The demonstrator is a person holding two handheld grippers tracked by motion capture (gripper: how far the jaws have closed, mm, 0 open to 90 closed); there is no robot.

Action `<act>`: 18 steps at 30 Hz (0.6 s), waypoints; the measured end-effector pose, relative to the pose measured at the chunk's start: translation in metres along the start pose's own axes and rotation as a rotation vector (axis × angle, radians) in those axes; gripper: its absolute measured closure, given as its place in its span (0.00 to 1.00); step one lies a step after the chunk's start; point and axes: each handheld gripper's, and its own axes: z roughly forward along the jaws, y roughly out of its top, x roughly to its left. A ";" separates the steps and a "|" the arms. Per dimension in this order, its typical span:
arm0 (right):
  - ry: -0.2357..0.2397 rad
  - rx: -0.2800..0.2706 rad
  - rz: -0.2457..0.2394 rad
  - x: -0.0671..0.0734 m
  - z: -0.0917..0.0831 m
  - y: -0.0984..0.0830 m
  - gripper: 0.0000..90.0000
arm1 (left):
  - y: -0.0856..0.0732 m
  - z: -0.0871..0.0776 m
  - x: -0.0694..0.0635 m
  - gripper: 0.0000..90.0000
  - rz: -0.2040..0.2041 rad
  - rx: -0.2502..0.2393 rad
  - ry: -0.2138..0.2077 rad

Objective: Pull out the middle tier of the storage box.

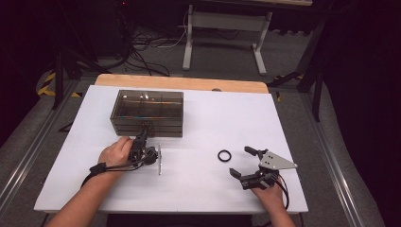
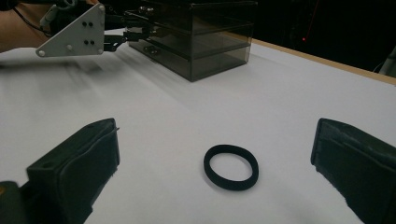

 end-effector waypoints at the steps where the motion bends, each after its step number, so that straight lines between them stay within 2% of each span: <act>1: 0.000 0.000 0.000 0.000 0.000 0.000 0.02 | 0.000 0.000 0.000 0.89 0.000 0.000 -0.002; 10: -0.001 0.000 0.001 0.000 0.000 0.000 0.02 | -0.001 -0.007 0.003 0.89 -0.027 -0.001 -0.028; 14: -0.001 0.001 0.001 0.000 0.000 0.000 0.02 | -0.001 -0.010 0.006 0.89 -0.025 0.001 -0.037; 15: -0.004 0.002 0.003 0.000 -0.001 0.000 0.02 | -0.002 -0.011 0.005 0.89 -0.036 -0.003 -0.044; 16: -0.002 0.000 0.004 0.000 0.000 0.000 0.02 | -0.002 -0.014 0.006 0.89 -0.022 0.000 -0.041; 18: -0.004 0.002 0.004 0.000 0.000 0.000 0.02 | -0.003 -0.014 0.006 0.89 -0.026 -0.005 -0.040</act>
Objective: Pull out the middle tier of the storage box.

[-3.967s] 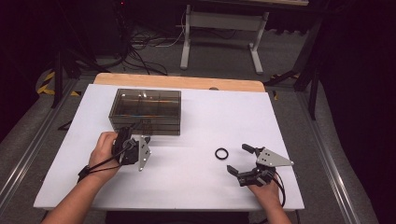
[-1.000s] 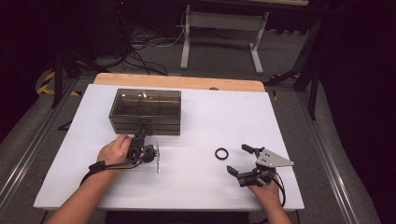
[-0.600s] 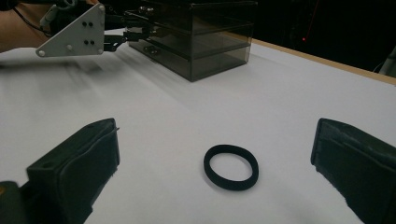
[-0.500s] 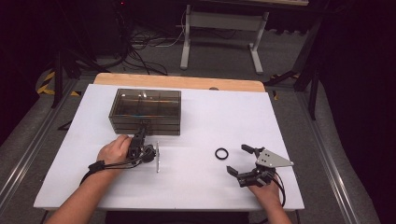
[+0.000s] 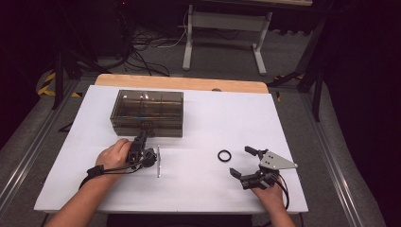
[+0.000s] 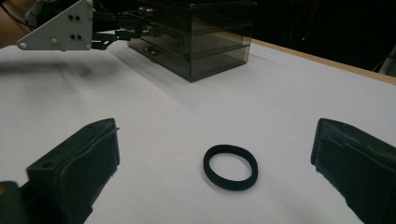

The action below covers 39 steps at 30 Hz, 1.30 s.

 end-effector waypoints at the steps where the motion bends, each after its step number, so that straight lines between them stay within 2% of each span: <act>1: -0.001 0.000 0.000 0.000 0.000 0.000 0.02 | 0.000 -0.001 0.000 0.89 -0.007 -0.001 -0.008; 2: -0.001 0.000 -0.001 0.000 0.000 0.000 0.02 | 0.000 -0.003 0.000 0.89 -0.006 0.013 -0.020; 6: -0.001 0.000 0.000 0.000 0.000 0.000 0.02 | -0.001 -0.006 -0.002 0.89 -0.009 -0.004 -0.008; 8: -0.001 0.000 -0.001 0.000 0.000 0.000 0.02 | -0.001 -0.007 -0.002 0.89 -0.007 0.002 -0.024; 12: 0.001 -0.001 0.000 0.000 0.000 0.000 0.02 | -0.001 -0.008 -0.002 0.88 0.003 -0.005 -0.027; 16: 0.001 -0.001 -0.001 0.000 0.000 0.000 0.02 | -0.002 -0.009 -0.001 0.88 -0.015 -0.009 -0.034; 18: 0.001 -0.001 -0.002 0.000 0.000 0.000 0.02 | -0.002 -0.010 -0.001 0.87 -0.019 -0.006 -0.051; 19: 0.001 -0.001 -0.002 0.000 0.000 0.000 0.02 | -0.003 -0.010 0.000 0.86 -0.022 -0.007 -0.039; 21: 0.001 -0.001 -0.002 0.000 0.000 0.000 0.02 | -0.003 -0.011 0.001 0.82 -0.022 -0.006 -0.045; 23: 0.002 -0.001 -0.002 0.000 0.000 0.000 0.02 | -0.005 -0.013 0.003 0.80 -0.047 -0.011 -0.056; 30: 0.005 -0.003 -0.003 0.000 0.000 0.000 0.02 | -0.011 -0.018 0.007 0.76 -0.065 -0.031 -0.074; 39: 0.006 -0.003 -0.003 0.001 0.001 0.000 0.02 | -0.015 -0.026 0.016 0.74 -0.133 -0.090 -0.081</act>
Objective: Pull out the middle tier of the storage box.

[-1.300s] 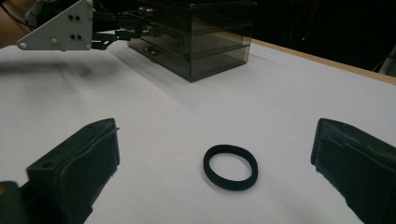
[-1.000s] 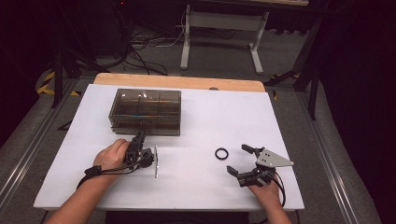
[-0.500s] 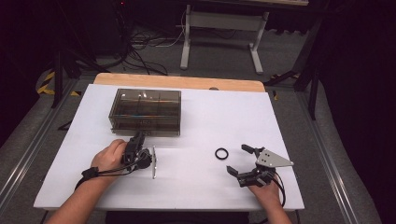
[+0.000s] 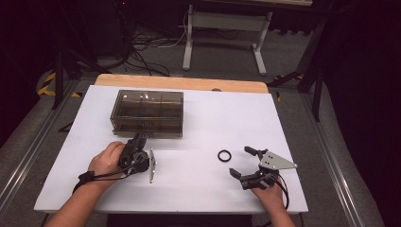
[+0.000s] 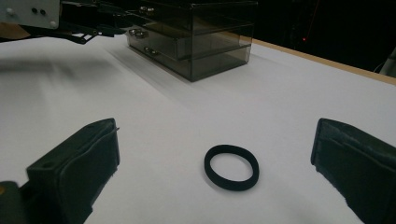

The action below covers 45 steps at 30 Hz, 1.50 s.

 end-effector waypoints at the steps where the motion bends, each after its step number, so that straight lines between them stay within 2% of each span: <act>1: 0.001 0.000 0.000 0.000 0.000 0.000 0.02 | 0.000 -0.001 0.001 0.74 -0.007 -0.004 -0.011; 2: 0.001 0.000 0.000 0.000 0.000 0.000 0.02 | 0.000 -0.004 0.005 0.74 -0.028 -0.021 -0.028; 3: 0.001 0.000 0.000 0.000 0.000 0.000 0.02 | 0.000 -0.004 0.005 0.74 -0.028 -0.021 -0.028; 5: 0.000 0.000 -0.001 0.000 0.000 0.000 0.02 | -0.002 -0.008 0.011 0.73 -0.101 -0.052 -0.061; 6: 0.001 0.000 -0.001 0.000 0.000 0.000 0.02 | -0.003 -0.010 0.013 0.72 -0.118 -0.062 -0.070; 7: 0.001 0.000 -0.001 0.000 0.000 0.000 0.02 | -0.003 -0.010 0.013 0.72 -0.118 -0.062 -0.070; 9: 0.001 0.000 -0.001 0.000 0.000 0.000 0.02 | -0.005 -0.012 0.016 0.71 -0.156 -0.080 -0.092; 11: 0.001 0.001 -0.001 0.000 0.000 0.000 0.02 | -0.008 -0.014 0.021 0.69 -0.215 -0.116 -0.128; 12: 0.001 0.000 -0.001 0.000 0.000 0.000 0.02 | -0.009 -0.015 0.022 0.68 -0.228 -0.129 -0.153; 13: 0.001 0.000 -0.001 0.000 0.000 0.000 0.02 | -0.009 -0.015 0.022 0.68 -0.228 -0.129 -0.153; 17: 0.001 0.000 -0.001 0.000 0.000 0.000 0.02 | -0.013 -0.017 0.030 0.66 -0.278 -0.185 -0.224; 18: 0.001 0.000 -0.001 0.000 0.000 0.000 0.02 | -0.015 -0.017 0.032 0.64 -0.345 -0.203 -0.275; 19: 0.001 0.000 -0.001 0.000 0.000 0.000 0.02 | -0.015 -0.017 0.032 0.63 -0.345 -0.203 -0.275; 23: 0.001 0.000 -0.001 0.000 0.000 0.000 0.02 | -0.022 -0.017 0.042 0.57 -0.456 -0.265 -0.349; 24: 0.001 0.000 -0.002 0.000 0.000 0.000 0.02 | -0.023 -0.017 0.043 0.56 -0.478 -0.274 -0.368; 25: 0.001 0.000 -0.002 0.000 0.000 0.000 0.02 | -0.023 -0.017 0.043 0.54 -0.478 -0.274 -0.368; 26: 0.001 -0.001 -0.002 0.000 0.000 0.000 0.02 | -0.025 -0.017 0.045 0.54 -0.495 -0.282 -0.383; 27: 0.002 -0.001 0.000 0.000 0.000 0.000 0.02 | -0.027 -0.016 0.048 0.49 -0.542 -0.297 -0.419; 28: 0.002 -0.001 0.000 0.000 0.000 0.000 0.02 | -0.027 -0.016 0.048 0.47 -0.542 -0.297 -0.419; 29: 0.000 0.000 -0.001 0.000 0.000 0.000 0.02 | -0.029 -0.015 0.052 0.44 -0.589 -0.310 -0.468; 30: 0.000 0.000 0.000 0.000 0.000 0.000 0.02 | -0.029 -0.015 0.052 0.42 -0.589 -0.310 -0.468; 31: 0.000 0.000 0.000 0.000 0.000 0.000 0.02 | -0.030 -0.012 0.056 0.38 -0.648 -0.326 -0.532; 32: -0.001 0.001 0.000 0.000 0.000 0.000 0.02 | -0.031 -0.011 0.058 0.34 -0.668 -0.331 -0.562; 33: -0.001 0.000 0.000 0.000 0.000 0.000 0.02 | -0.032 -0.010 0.059 0.33 -0.697 -0.335 -0.590; 34: -0.001 0.000 0.000 0.000 0.000 0.000 0.02 | -0.032 -0.010 0.059 0.32 -0.697 -0.335 -0.590; 35: -0.003 0.001 0.001 0.000 0.000 0.000 0.02 | -0.035 -0.008 0.063 0.30 -0.764 -0.362 -0.630; 36: -0.003 0.002 0.001 0.000 0.000 0.000 0.02 | -0.035 -0.008 0.063 0.29 -0.764 -0.362 -0.630; 37: -0.004 0.001 0.001 0.000 0.000 0.000 0.02 | -0.038 -0.006 0.066 0.27 -0.823 -0.384 -0.658; 38: -0.004 0.001 0.001 0.000 0.000 0.000 0.02 | -0.038 -0.006 0.066 0.24 -0.823 -0.384 -0.658; 40: -0.004 0.001 0.002 -0.001 0.000 0.000 0.02 | -0.041 -0.004 0.070 0.22 -0.859 -0.398 -0.679; 41: -0.003 0.001 0.003 -0.001 0.000 0.000 0.02 | -0.043 -0.003 0.072 0.21 -0.888 -0.408 -0.708; 45: -0.003 0.001 0.004 -0.001 0.000 0.000 0.02 | -0.045 -0.002 0.074 0.19 -0.898 -0.406 -0.732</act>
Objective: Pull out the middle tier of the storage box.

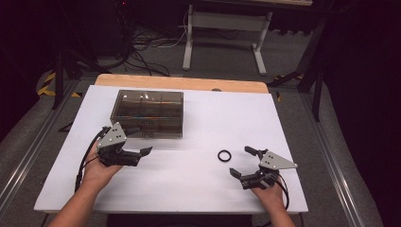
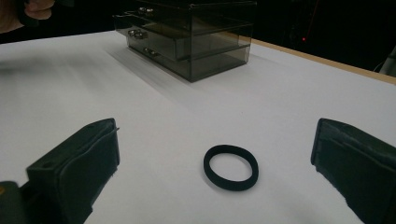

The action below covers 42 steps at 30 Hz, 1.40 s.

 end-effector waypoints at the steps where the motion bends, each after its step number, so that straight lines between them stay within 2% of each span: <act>1: 0.000 0.000 0.000 0.000 0.000 0.000 0.02 | 0.000 0.000 0.000 0.19 -0.009 -0.002 -0.008; 2: 0.000 -0.001 0.000 0.000 0.000 0.000 0.02 | 0.001 0.000 0.003 0.17 -0.015 -0.010 -0.030; 3: 0.000 -0.001 0.000 0.000 0.000 0.000 0.02 | 0.001 0.000 0.003 0.14 -0.015 -0.010 -0.030; 5: 0.000 0.000 0.000 0.000 0.000 0.000 0.02 | 0.001 0.001 0.006 0.11 -0.022 -0.015 -0.058; 7: 0.000 0.000 -0.001 0.000 0.000 0.000 0.02 | 0.003 0.001 0.012 0.07 -0.083 -0.003 -0.137; 11: 0.000 0.001 -0.002 0.000 0.000 0.000 0.02 | 0.002 0.000 0.017 0.08 -0.098 -0.027 -0.159; 12: 0.001 0.000 -0.002 0.000 0.000 0.000 0.02 | 0.003 0.000 0.017 0.09 -0.088 -0.030 -0.154; 14: 0.001 0.001 -0.002 0.000 0.000 0.000 0.02 | 0.004 -0.001 0.017 0.11 -0.053 -0.006 -0.142; 15: 0.001 0.001 -0.002 0.000 0.000 0.000 0.02 | 0.004 -0.001 0.017 0.12 -0.053 -0.006 -0.142; 16: 0.001 0.001 -0.002 0.000 0.000 0.000 0.02 | 0.005 -0.001 0.017 0.12 -0.047 0.006 -0.148; 17: 0.002 0.001 -0.003 0.000 0.000 0.000 0.02 | 0.006 0.000 0.017 0.13 -0.019 0.028 -0.174; 19: 0.003 0.000 -0.003 0.000 0.000 0.000 0.02 | 0.006 0.000 0.017 0.14 -0.007 0.037 -0.175; 20: 0.004 0.000 -0.003 0.001 0.000 0.000 0.02 | 0.007 0.000 0.017 0.22 0.005 0.048 -0.173; 21: 0.004 0.000 -0.003 0.001 0.000 0.000 0.02 | 0.008 0.000 0.017 0.22 0.016 0.059 -0.171; 22: 0.002 0.001 -0.003 0.001 0.000 0.000 0.02 | 0.010 0.001 0.018 0.27 0.026 0.082 -0.171; 26: 0.001 0.001 -0.002 0.000 0.000 0.000 0.02 | 0.012 0.003 0.022 0.34 0.032 0.102 -0.186; 28: -0.001 0.002 -0.002 0.000 0.000 0.000 0.02 | 0.013 0.005 0.024 0.36 0.053 0.114 -0.185; 30: -0.001 0.004 0.000 0.000 0.000 0.000 0.02 | 0.016 0.008 0.026 0.37 0.087 0.141 -0.177; 33: -0.001 0.005 -0.001 0.001 0.000 0.000 0.02 | 0.017 0.009 0.027 0.38 0.103 0.156 -0.178; 36: 0.000 0.004 -0.001 0.001 0.000 0.000 0.02 | 0.022 0.014 0.030 0.39 0.144 0.184 -0.174; 38: 0.000 0.004 -0.001 0.001 0.000 0.000 0.02 | 0.023 0.015 0.030 0.39 0.143 0.188 -0.174; 42: 0.003 0.003 -0.001 0.001 0.000 0.000 0.02 | 0.026 0.020 0.033 0.39 0.190 0.226 -0.168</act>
